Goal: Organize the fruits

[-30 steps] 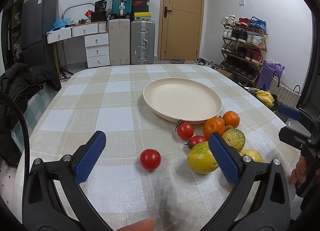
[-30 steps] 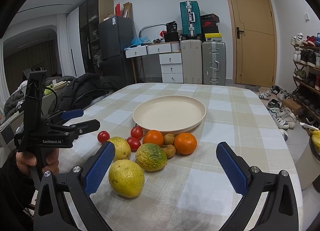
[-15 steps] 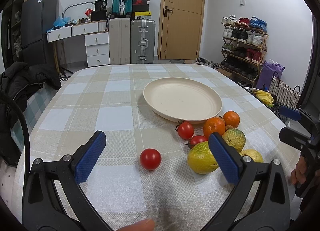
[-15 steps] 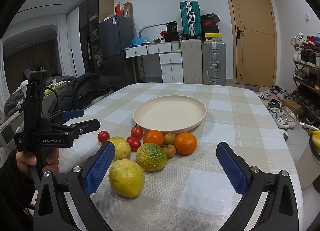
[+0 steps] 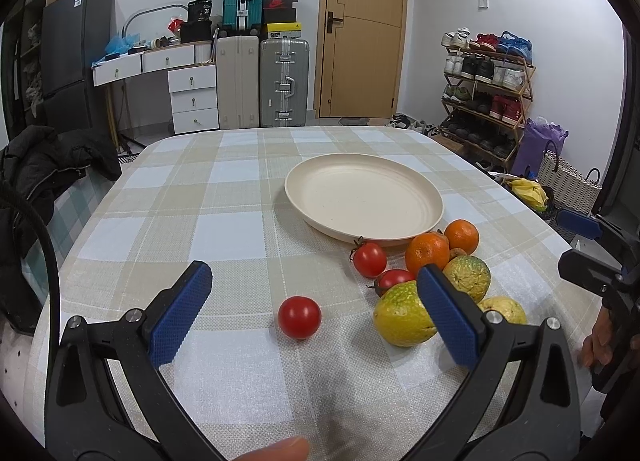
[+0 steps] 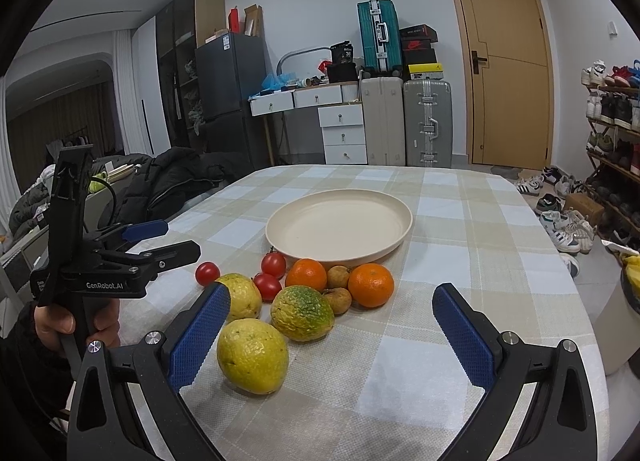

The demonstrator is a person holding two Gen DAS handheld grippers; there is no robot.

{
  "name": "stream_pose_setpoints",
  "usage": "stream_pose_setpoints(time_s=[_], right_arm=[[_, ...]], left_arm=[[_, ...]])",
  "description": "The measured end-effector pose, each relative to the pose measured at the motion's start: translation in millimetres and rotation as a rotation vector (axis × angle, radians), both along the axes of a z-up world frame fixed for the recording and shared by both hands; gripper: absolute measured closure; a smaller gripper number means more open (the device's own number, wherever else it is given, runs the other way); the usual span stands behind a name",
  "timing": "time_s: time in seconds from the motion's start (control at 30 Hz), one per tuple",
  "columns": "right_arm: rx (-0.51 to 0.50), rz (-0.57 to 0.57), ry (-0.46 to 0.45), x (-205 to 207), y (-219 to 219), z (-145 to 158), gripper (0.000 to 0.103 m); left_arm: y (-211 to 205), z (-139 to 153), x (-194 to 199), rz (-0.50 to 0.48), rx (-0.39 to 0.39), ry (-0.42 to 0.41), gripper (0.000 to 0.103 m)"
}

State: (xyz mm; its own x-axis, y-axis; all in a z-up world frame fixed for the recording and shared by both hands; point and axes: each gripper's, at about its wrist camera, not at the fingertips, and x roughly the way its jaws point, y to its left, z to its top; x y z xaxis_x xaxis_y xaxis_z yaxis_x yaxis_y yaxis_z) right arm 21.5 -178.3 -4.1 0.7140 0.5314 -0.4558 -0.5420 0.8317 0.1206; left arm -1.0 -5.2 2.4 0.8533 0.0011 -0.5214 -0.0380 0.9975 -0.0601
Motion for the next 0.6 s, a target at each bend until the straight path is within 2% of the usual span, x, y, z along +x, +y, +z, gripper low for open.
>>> stream_pose_setpoints(time_s=[0.6], right_arm=[[-0.014, -0.017, -0.005, -0.6, 3.3, 0.0, 0.000]], left_arm=[[0.0, 0.3, 0.2, 0.002, 0.000, 0.000, 0.001]])
